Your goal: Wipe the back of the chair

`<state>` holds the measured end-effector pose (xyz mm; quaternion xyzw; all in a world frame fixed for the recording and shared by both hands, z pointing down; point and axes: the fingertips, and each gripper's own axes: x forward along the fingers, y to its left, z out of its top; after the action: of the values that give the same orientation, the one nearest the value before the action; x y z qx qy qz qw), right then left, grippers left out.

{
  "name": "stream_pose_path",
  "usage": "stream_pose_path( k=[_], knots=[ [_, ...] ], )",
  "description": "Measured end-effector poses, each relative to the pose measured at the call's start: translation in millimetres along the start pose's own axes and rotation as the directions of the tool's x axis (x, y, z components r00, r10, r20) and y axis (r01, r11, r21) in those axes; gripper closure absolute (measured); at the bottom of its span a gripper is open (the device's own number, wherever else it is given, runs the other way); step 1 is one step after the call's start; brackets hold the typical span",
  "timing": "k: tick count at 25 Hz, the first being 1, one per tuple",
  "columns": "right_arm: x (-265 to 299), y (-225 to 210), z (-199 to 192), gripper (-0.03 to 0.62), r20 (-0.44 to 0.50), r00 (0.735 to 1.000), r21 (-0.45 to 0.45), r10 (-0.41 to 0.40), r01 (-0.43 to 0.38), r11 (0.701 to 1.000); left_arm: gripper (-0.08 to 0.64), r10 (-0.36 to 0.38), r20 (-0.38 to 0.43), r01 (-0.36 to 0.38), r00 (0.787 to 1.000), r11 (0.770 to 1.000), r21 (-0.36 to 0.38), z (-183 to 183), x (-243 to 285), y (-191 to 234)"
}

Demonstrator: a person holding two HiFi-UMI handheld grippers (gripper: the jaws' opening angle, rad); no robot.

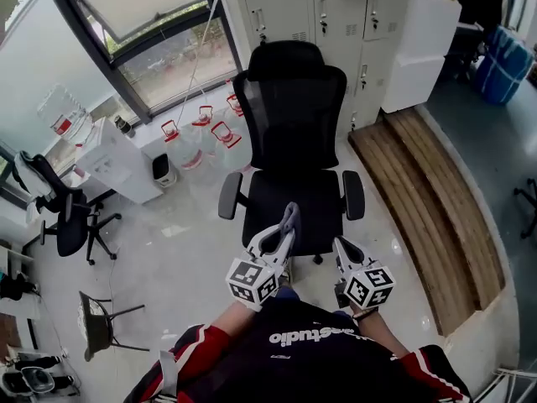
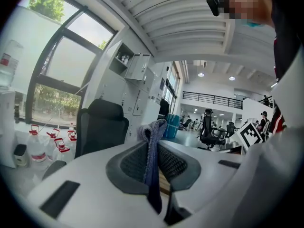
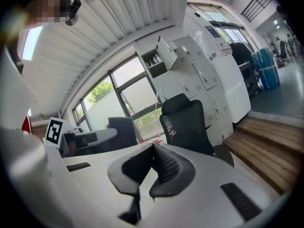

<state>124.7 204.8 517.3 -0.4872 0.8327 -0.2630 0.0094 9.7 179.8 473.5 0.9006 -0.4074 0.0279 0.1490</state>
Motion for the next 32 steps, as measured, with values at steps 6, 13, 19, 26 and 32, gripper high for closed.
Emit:
stream_pose_path(
  k=[6, 13, 19, 26, 32],
  knots=[
    [-41, 24, -20, 0.577, 0.010, 0.999, 0.003, 0.053, -0.053, 0.999, 0.500, -0.024, -0.030, 0.025, 0.999, 0.999, 0.028, -11, -36, -53],
    [-79, 40, -47, 0.577, -0.004, 0.999, 0.016, 0.033, -0.033, 0.999, 0.501, -0.042, -0.032, 0.043, 0.999, 0.999, 0.027, -26, -74, -83],
    [-89, 92, -58, 0.577, -0.028, 0.998, -0.030, 0.062, -0.063, 0.998, 0.500, -0.004, -0.021, 0.004, 1.000, 1.000, 0.002, -27, -136, -76],
    [-116, 195, -102, 0.577, -0.027, 0.996, -0.082, 0.083, -0.085, 0.993, 0.500, 0.044, 0.021, -0.045, 0.999, 0.999, 0.011, -35, -261, -61],
    [-171, 271, -128, 0.577, 0.016, 0.999, -0.161, 0.049, -0.046, 0.986, 0.500, 0.053, 0.075, -0.058, 0.996, 0.996, 0.062, -31, -369, -68]
  ],
)
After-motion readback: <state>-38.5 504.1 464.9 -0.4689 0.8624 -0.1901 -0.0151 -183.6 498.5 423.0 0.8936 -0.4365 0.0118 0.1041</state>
